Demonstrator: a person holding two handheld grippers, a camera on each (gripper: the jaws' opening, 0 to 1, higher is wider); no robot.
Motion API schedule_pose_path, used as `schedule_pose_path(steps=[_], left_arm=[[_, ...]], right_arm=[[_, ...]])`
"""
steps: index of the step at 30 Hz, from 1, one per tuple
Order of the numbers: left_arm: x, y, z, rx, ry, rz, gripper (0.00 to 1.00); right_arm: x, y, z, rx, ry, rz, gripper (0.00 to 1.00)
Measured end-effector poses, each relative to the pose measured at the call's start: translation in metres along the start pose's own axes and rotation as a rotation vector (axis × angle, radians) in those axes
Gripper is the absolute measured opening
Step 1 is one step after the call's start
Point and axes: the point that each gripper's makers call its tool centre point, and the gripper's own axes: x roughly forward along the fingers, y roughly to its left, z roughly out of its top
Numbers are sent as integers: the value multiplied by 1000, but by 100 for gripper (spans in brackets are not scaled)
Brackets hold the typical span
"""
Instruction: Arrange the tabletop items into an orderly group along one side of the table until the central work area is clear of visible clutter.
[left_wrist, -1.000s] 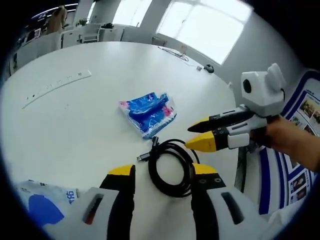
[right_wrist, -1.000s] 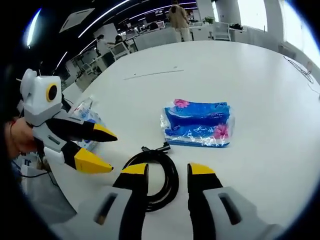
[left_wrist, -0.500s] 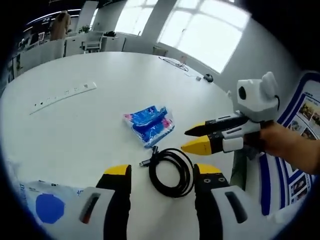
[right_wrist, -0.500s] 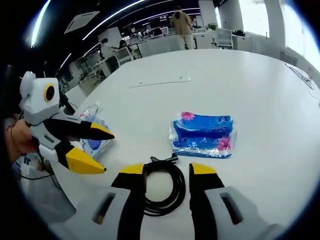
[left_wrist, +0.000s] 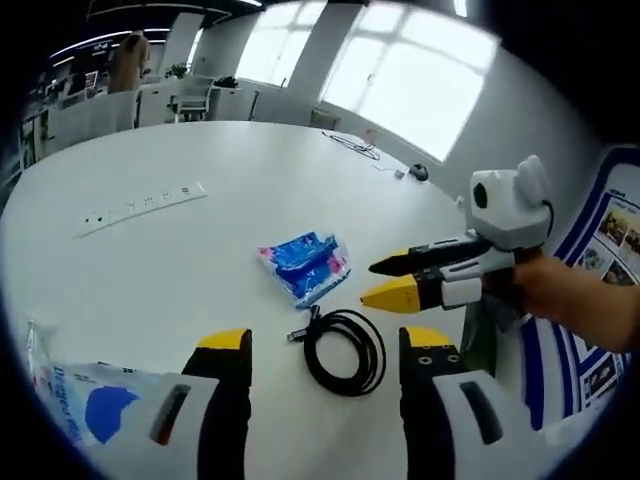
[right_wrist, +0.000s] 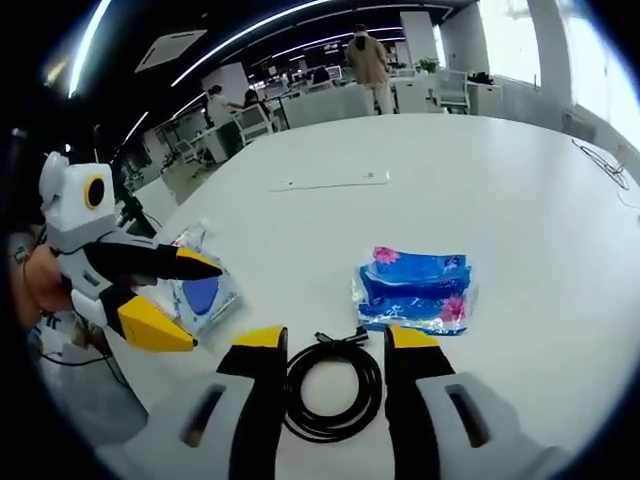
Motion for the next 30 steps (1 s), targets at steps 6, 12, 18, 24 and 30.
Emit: schedule_pose_path(steps=[6, 12, 18, 24, 30], left_arm=[[-13, 5, 6, 11, -25, 4, 64], [-30, 16, 11, 3, -54, 27, 65], [-49, 27, 16, -5, -84, 49, 66], [-69, 39, 19, -13, -110, 79, 67], [-89, 52, 17, -23, -126, 107, 67]], right_arm=[[0, 9, 8, -1, -16, 16, 40], [2, 21, 18, -20, -28, 32, 42], [5, 36, 27, -36, -37, 53, 43], [10, 54, 33, -50, -38, 75, 44], [18, 76, 35, -62, -32, 103, 44]])
